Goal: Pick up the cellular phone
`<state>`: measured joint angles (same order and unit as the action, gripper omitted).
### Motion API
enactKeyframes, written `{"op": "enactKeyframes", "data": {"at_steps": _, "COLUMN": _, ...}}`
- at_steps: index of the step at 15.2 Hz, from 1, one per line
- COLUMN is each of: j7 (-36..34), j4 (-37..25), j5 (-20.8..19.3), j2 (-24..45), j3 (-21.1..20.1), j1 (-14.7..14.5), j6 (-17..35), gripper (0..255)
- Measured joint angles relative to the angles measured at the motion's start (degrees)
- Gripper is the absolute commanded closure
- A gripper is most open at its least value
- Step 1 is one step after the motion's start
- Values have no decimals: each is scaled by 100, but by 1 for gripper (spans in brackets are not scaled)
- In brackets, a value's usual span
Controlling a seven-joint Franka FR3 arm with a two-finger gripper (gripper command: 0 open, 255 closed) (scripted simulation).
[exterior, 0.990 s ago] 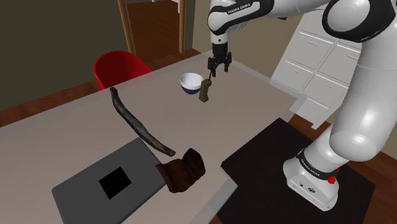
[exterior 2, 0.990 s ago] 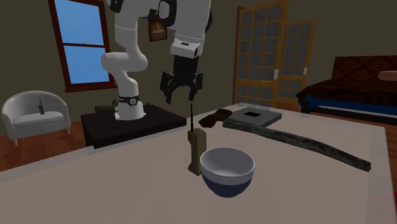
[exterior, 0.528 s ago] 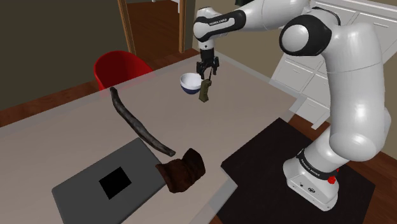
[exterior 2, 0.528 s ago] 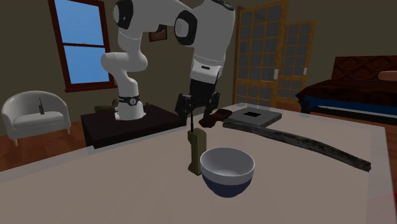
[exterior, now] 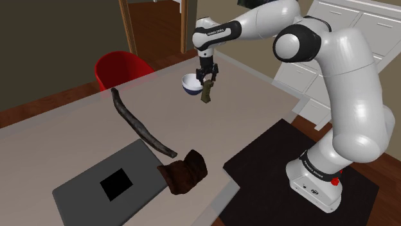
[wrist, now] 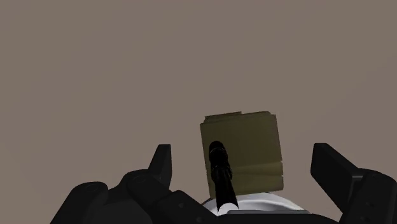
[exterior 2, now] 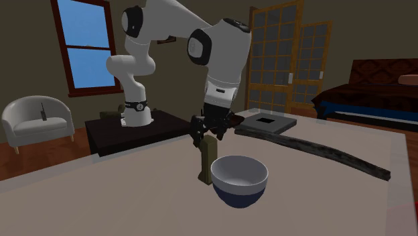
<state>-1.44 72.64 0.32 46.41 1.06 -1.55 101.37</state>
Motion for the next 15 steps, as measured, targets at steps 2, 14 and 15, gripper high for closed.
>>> {"op": "enactKeyframes", "data": {"at_steps": 2, "j7": -1, "j4": -22, "j5": 1, "j2": 56, "j3": -1, "j1": 0, "j6": 32, "gripper": 255}}
{"op": "enactKeyframes", "data": {"at_steps": 14, "j7": 4, "j4": -49, "j5": 0, "j2": 21, "j3": 1, "j1": 4, "j6": -27, "gripper": 255}}
{"op": "enactKeyframes", "data": {"at_steps": 15, "j7": 2, "j4": -38, "j5": -1, "j2": -20, "j3": 1, "j1": 2, "j6": -56, "gripper": 255}}
